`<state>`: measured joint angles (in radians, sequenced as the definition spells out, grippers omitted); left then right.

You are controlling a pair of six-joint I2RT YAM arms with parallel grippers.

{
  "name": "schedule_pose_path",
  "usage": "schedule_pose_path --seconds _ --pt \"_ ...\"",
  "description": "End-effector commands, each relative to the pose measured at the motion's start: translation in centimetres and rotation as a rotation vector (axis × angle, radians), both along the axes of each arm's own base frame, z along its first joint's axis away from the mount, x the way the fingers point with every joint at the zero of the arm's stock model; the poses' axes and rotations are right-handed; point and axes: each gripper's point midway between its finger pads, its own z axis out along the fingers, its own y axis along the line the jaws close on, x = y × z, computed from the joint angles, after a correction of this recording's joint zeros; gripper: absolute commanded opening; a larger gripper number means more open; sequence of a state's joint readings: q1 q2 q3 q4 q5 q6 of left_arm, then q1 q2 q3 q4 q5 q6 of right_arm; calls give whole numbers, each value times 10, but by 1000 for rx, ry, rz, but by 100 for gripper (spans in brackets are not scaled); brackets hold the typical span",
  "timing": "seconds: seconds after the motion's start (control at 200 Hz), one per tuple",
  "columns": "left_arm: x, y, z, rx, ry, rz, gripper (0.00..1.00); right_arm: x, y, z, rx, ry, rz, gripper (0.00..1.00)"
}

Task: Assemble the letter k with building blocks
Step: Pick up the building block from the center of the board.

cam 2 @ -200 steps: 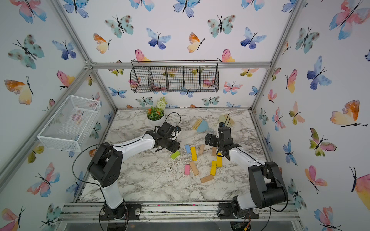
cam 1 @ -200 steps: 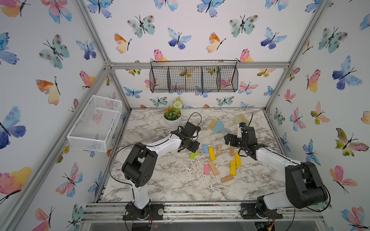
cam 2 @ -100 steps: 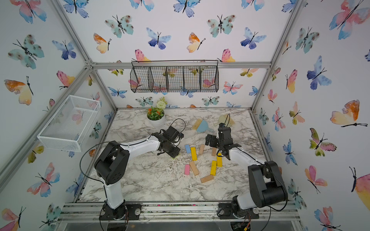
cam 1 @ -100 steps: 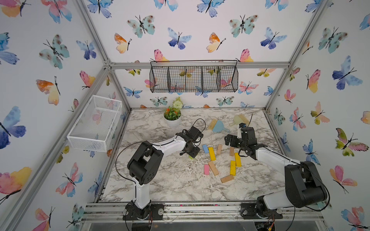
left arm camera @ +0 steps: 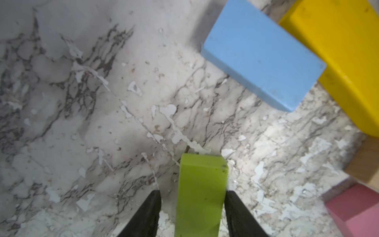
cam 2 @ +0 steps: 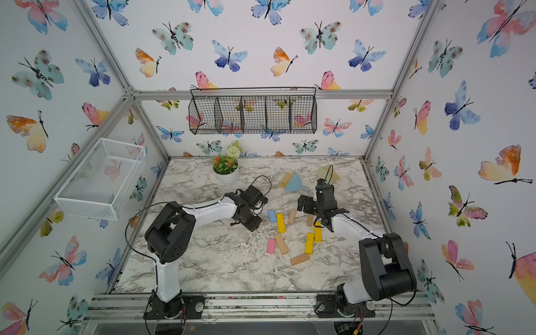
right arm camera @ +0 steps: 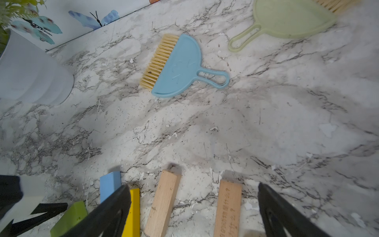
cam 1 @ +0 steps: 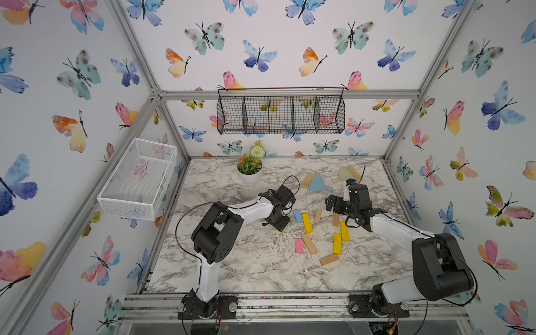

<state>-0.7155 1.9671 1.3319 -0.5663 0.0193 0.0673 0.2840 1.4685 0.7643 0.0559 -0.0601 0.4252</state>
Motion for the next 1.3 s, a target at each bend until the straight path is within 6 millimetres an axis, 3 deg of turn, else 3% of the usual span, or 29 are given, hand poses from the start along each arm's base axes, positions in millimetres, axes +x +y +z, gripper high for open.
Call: schedule_pose_path --seconds 0.0,0.275,0.32,0.581,0.696,0.866,1.061,1.236,1.251,1.296 --pt "-4 2 -5 33 24 -5 52 3 2 7 6 -13 2 98" --pt "-4 2 -4 32 30 -1 46 2 2 5 6 -9 -4 98" --pt "-7 4 -17 53 54 0 45 2 2 5 7 -8 -4 98" --pt "-6 2 -22 70 57 5 38 2 0 6 1 -12 -11 98" --pt "-3 3 -20 76 43 20 30 1 0 5 0 -8 -14 99" --pt "7 1 -10 62 5 79 19 1 -1 4 2 -4 -18 98" --pt "15 -8 3 3 -7 149 18 -1 -2 1 -1 5 -25 98" --pt "22 0 8 -12 -22 260 17 -1 -1 1 5 8 -24 98" --pt "24 0 19 -35 -39 273 17 -1 -1 1 5 9 -24 98" --pt "27 3 24 -61 -46 308 17 -1 -1 -1 5 12 -24 98"
